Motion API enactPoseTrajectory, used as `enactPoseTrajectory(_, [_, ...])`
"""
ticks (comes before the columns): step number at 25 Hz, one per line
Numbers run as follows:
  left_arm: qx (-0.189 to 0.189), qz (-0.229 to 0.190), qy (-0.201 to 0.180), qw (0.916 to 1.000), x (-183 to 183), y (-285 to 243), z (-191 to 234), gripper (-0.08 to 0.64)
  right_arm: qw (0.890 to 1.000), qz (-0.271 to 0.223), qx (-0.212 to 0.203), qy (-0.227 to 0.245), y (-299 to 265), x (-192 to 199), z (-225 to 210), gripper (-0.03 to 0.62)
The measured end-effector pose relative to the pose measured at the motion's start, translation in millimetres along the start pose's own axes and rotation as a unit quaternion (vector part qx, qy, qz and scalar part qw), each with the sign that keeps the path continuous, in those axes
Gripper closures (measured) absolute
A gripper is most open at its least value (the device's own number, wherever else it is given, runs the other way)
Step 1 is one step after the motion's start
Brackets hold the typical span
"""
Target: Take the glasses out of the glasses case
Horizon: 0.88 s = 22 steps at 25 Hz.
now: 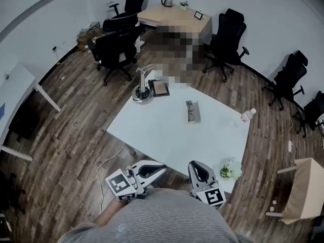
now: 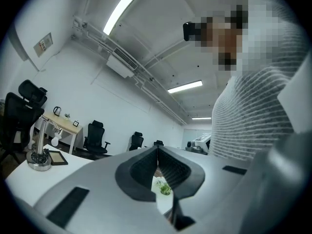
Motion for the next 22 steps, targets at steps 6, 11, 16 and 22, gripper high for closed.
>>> enactPoseTrajectory(6, [0.019,-0.001,-0.015,0.9997,-22,11,69,0.546,0.999,-0.009,0.036,0.009,-62,-28,-2,0.575])
enactPoseTrajectory(11, [0.061,0.009,-0.017,0.9979,-30,8,112,0.546,0.998,-0.004,0.070,0.010,-96,-36,-4,0.575])
enactPoseTrajectory(16, [0.100,0.023,-0.012,0.9947,-39,2,147,0.546,0.995,-0.001,0.097,0.001,-124,-48,-5,0.575])
enactPoseTrajectory(22, [0.142,0.028,-0.013,0.9894,-45,-21,176,0.546,0.995,0.015,0.091,0.036,-117,-50,-32,0.575])
Point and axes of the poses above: the fingertips, and each gripper's own axes: y backward along the fingers, z to its left, x out of its underside, the point moved 10 cm from there along y, backward along the fingers, and after that the axes turned 5 degrees about -x, right-handed, at the moved point
